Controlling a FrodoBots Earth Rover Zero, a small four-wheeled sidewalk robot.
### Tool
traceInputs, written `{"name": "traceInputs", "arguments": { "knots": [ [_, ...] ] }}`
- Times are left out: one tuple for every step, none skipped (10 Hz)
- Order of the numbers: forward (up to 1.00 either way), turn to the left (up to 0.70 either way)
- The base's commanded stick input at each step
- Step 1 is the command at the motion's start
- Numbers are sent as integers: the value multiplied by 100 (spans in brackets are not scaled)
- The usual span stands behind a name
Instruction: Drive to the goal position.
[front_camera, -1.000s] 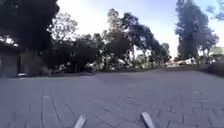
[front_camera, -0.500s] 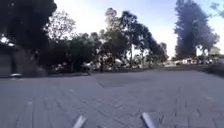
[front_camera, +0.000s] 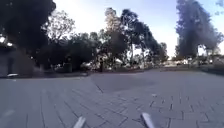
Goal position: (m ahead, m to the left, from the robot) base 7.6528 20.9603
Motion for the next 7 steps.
{"name": "traceInputs", "arguments": {
  "knots": [
    [100,0],
    [100,0],
    [100,0],
    [100,0],
    [100,0],
    [100,0],
    [100,40]
  ]
}}
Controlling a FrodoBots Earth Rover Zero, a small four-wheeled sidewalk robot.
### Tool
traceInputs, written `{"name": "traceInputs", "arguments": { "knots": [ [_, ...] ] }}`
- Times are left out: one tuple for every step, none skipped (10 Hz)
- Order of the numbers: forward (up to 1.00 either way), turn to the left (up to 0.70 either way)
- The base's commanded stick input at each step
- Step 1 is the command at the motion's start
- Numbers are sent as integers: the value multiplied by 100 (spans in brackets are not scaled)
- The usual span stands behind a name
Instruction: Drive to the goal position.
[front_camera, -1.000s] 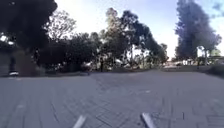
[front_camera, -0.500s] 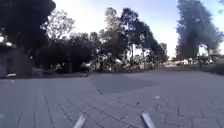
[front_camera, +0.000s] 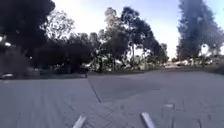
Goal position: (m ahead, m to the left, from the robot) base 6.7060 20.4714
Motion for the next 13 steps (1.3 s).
{"name": "traceInputs", "arguments": {
  "knots": [
    [100,40],
    [100,40],
    [100,40],
    [100,40],
    [100,40],
    [100,40],
    [100,40],
    [100,0],
    [100,0],
    [100,0],
    [100,0],
    [100,0],
    [100,0]
  ]
}}
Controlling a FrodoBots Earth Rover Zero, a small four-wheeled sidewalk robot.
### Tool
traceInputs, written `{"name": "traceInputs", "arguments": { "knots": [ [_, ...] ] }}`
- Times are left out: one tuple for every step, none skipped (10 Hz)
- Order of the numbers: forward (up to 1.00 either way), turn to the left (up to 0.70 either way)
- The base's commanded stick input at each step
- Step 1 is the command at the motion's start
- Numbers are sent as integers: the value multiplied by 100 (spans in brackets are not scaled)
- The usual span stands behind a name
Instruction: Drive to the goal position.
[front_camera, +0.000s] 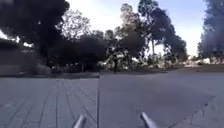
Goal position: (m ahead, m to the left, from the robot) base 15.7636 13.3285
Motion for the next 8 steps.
{"name": "traceInputs", "arguments": {
  "knots": [
    [100,0],
    [100,40],
    [100,40],
    [100,0],
    [100,0],
    [100,0],
    [100,0],
    [100,0]
  ]
}}
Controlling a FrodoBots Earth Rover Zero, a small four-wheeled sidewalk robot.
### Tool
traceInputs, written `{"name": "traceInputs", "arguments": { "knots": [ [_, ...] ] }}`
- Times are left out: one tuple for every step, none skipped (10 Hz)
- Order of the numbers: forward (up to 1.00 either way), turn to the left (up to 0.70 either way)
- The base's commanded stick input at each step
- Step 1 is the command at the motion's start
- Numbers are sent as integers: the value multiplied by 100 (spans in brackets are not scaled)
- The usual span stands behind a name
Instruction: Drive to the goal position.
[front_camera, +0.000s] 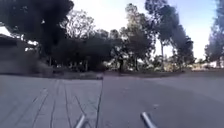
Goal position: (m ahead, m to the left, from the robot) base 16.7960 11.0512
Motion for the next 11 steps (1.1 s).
{"name": "traceInputs", "arguments": {
  "knots": [
    [100,0],
    [100,0],
    [100,0],
    [100,0],
    [100,0],
    [100,0],
    [100,0],
    [100,0],
    [100,0],
    [100,0],
    [100,0]
  ]
}}
